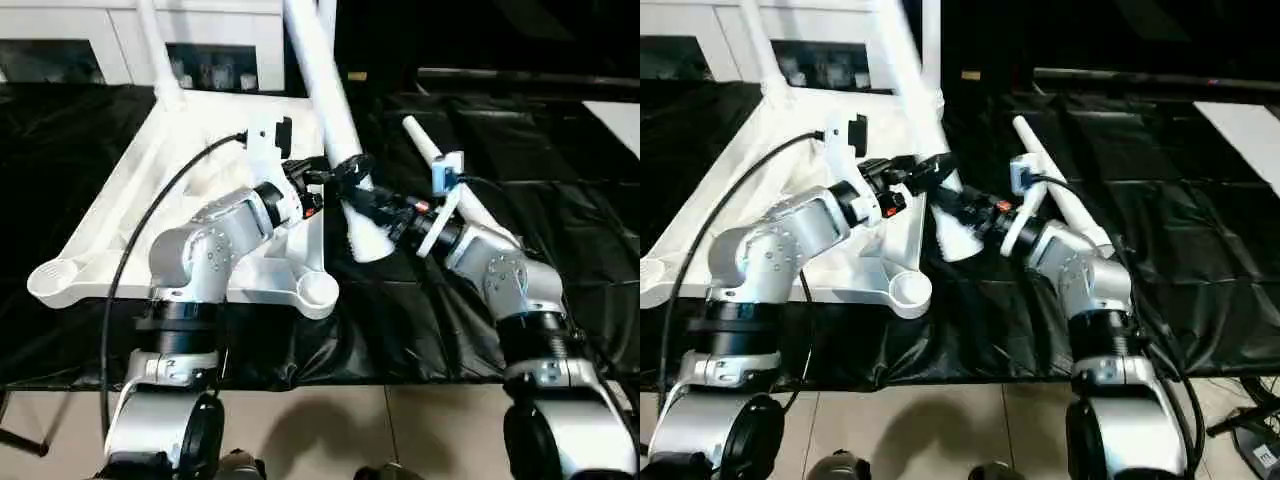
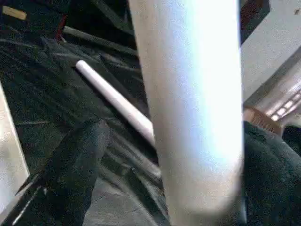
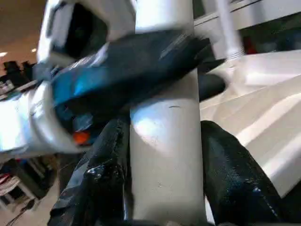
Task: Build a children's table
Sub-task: Pick table leg
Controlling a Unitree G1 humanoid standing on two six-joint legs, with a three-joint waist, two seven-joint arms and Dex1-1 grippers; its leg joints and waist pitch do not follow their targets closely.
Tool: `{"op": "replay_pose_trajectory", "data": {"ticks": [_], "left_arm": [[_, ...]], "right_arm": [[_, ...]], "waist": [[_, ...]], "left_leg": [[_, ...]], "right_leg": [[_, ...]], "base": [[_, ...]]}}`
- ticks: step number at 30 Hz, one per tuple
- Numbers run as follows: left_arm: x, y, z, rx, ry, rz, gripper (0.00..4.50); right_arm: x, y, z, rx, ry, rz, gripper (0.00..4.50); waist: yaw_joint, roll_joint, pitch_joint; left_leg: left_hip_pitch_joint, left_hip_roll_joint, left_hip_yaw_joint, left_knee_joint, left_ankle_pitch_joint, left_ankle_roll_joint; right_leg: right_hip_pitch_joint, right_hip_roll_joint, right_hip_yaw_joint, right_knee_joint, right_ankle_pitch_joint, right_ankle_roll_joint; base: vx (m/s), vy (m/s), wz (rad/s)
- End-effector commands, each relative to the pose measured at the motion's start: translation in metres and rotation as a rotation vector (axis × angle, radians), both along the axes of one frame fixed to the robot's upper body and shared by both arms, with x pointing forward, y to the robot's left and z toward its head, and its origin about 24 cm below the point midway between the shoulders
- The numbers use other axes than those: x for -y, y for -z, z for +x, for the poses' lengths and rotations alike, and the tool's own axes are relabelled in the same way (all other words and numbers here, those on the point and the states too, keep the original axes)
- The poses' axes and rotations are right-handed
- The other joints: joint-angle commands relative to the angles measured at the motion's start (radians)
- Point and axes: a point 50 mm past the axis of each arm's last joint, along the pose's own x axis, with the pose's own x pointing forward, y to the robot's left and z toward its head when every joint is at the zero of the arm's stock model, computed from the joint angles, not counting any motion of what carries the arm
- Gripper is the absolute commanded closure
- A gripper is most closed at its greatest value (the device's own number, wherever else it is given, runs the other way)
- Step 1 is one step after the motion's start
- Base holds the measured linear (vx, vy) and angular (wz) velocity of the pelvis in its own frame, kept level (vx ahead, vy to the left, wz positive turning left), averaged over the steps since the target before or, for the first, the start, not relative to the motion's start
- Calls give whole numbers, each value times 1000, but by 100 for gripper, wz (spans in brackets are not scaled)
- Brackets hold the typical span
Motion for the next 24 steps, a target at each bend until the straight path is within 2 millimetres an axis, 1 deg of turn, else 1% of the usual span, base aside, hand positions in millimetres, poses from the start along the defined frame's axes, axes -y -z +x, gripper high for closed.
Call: {"op": "replay_pose_trajectory", "data": {"ticks": [1, 2, 4, 6, 7, 8, 9, 10, 11, 12, 13, 14, 16, 18, 19, 22, 23, 24], "left_arm": [[2, -6, 1, 3, -15, -25, 0], [2, -7, 1, 2, -21, -29, 0], [2, -7, 3, -9, -47, -29, 0], [-1, -7, 7, -29, -129, -7, 0], [-3, -9, 10, -33, -183, -19, 29], [-4, -10, 11, -33, -194, -21, 37], [-5, -11, 12, -32, -222, -23, 37], [-6, -13, 14, -37, -266, -35, 37], [-6, -14, 15, -37, -276, -38, 42], [-6, -14, 15, -37, -277, -38, 57], [-5, -15, 15, -39, -291, -43, 73], [-4, -15, 15, -30, -316, -32, 81], [-2, -16, 15, -28, -322, -31, 81], [2, -15, 14, -28, -322, -32, 108], [3, -15, 15, -30, -337, -28, 120], [3, -15, 16, -29, -372, -23, 140], [3, -16, 16, -29, -377, -24, 140], [2, -16, 16, -27, -388, -27, 153]], "right_arm": [[-6, -7, -2, 36, -3, -25, 264], [-7, -7, -3, 37, 1, -34, 264], [-10, -8, -4, 36, 23, -52, 264], [-18, -8, 0, 54, 100, -123, 264], [-23, -8, 3, 61, 160, -169, 264], [-24, -8, 4, 63, 172, -178, 264], [-27, -8, 6, 66, 206, -193, 264], [-37, -10, 6, 85, 222, -216, 264], [-40, -11, 5, 91, 220, -219, 264], [-41, -12, 5, 92, 219, -220, 264], [-46, -12, 3, 104, 220, -235, 264], [-54, -12, 2, 124, 234, -278, 264], [-58, -12, 2, 132, 245, -300, 264], [-67, -14, 2, 145, 249, -312, 264], [-69, -15, 2, 143, 262, -312, 264], [-72, -17, 4, 165, 300, -341, 264], [-73, -17, 4, 170, 303, -345, 264], [-75, -19, 4, 185, 312, -356, 264]], "waist": [[3, 5, -100], [3, 6, -100], [2, 2, -100], [1, 0, -100], [1, 1, -100], [0, -2, -101], [-2, -1, -101], [-3, -1, -101], [-3, -1, -101], [-3, -1, -101], [-2, 0, -102], [-3, 1, -103], [-4, 2, -104], [-4, 3, -107], [-3, 7, -108], [-5, 6, -107], [-5, 5, -107], [-5, 2, -106]], "left_leg": [[6, 17, -5, -68, -165, 11], [4, 17, -6, -68, -163, 9], [4, 16, -5, -68, -149, 8], [1, 14, -4, -67, -137, 6], [1, 14, -4, -68, -135, 4], [2, 15, -3, -68, -133, 2], [1, 12, -3, -68, -129, -4], [0, 13, -4, -67, -127, -6], [1, 14, -4, -69, -133, -7], [1, 13, -4, -69, -133, -5], [2, 15, -5, -70, -129, 0], [1, 16, -5, -70, -114, 2], [2, 16, -5, -70, -101, 3], [2, 15, -4, -70, -89, 7], [3, 16, -4, -69, -80, 10], [1, 16, -4, -69, -77, 11], [1, 15, -3, -69, -77, 11], [0, 15, -3, -69, -82, 8]], "right_leg": [[69, -66, 53, -96, -254, -154], [70, -67, 52, -96, -253, -154], [68, -65, 54, -96, -241, -150], [68, -65, 54, -94, -238, -141], [67, -65, 54, -94, -240, -138], [66, -66, 54, -96, -241, -135], [66, -64, 53, -96, -248, -130], [65, -65, 54, -95, -244, -125], [65, -66, 54, -96, -246, -124], [65, -66, 54, -97, -244, -123], [66, -65, 55, -95, -224, -122], [66, -64, 55, -91, -191, -125], [65, -64, 55, -89, -159, -133], [68, -64, 56, -87, -133, -140], [66, -63, 57, -83, -104, -150], [68, -63, 57, -80, -77, -161], [68, -63, 57, -81, -77, -162], [69, -64, 58, -81, -83, -161]], "base": [[0, 0, 0], [0, 0, 0], [0, 0, 0], [0, 0, 0], [0, 0, 0], [0, 0, 0], [0, 0, 0], [0, 0, 0], [0, 0, 0], [0, 0, 0], [0, 0, 0], [0, 0, 0], [0, 0, 0], [0, 0, 0], [0, 0, 0], [0, 0, 0], [0, 0, 0], [0, 0, 0]]}}
